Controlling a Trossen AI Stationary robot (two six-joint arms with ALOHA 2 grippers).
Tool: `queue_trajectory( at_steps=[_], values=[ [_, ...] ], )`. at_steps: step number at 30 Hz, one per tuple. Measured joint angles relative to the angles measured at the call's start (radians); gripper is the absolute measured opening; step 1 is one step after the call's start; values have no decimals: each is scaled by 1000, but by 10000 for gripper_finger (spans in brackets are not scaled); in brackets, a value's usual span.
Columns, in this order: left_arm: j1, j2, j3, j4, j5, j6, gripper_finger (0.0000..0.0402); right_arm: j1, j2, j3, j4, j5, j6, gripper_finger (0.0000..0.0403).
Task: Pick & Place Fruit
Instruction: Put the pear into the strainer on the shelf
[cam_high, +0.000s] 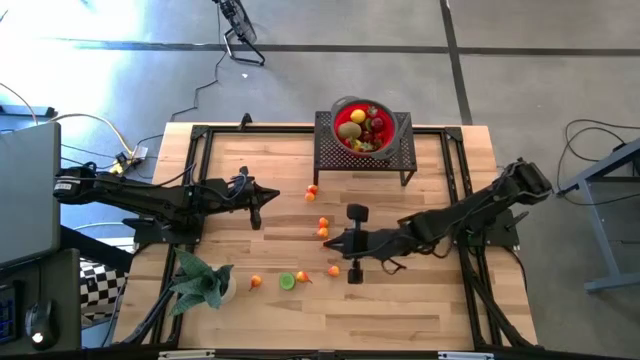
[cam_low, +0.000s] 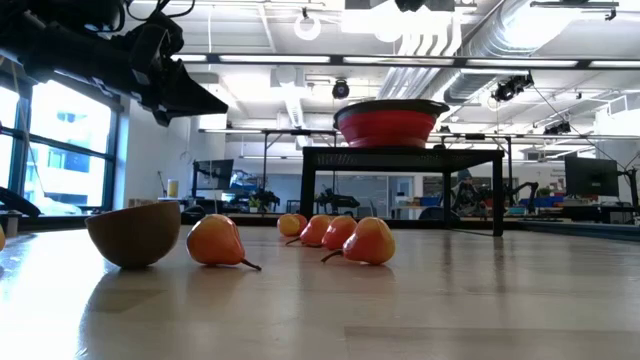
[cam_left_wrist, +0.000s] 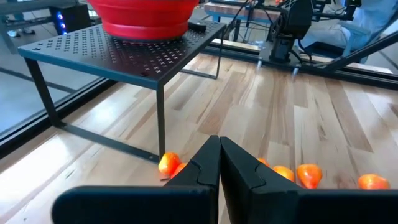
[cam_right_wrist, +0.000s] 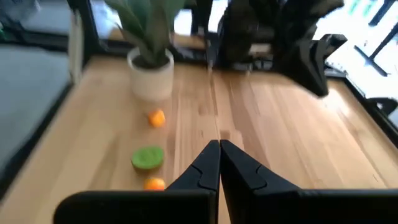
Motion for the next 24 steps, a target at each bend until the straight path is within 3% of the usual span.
queue_trajectory(
  at_steps=[3, 12, 24],
  values=[
    [0, 0, 0, -1, 0, 0, 6, 0, 55, 55, -86, 1, 0, 4],
    [0, 0, 0, -5, 0, 0, 6, 0, 165, 64, -111, -24, 11, 4],
    [0, 0, 0, -6, 0, 11, 6, -1, 200, 64, -211, -64, 140, 7]
  ],
)
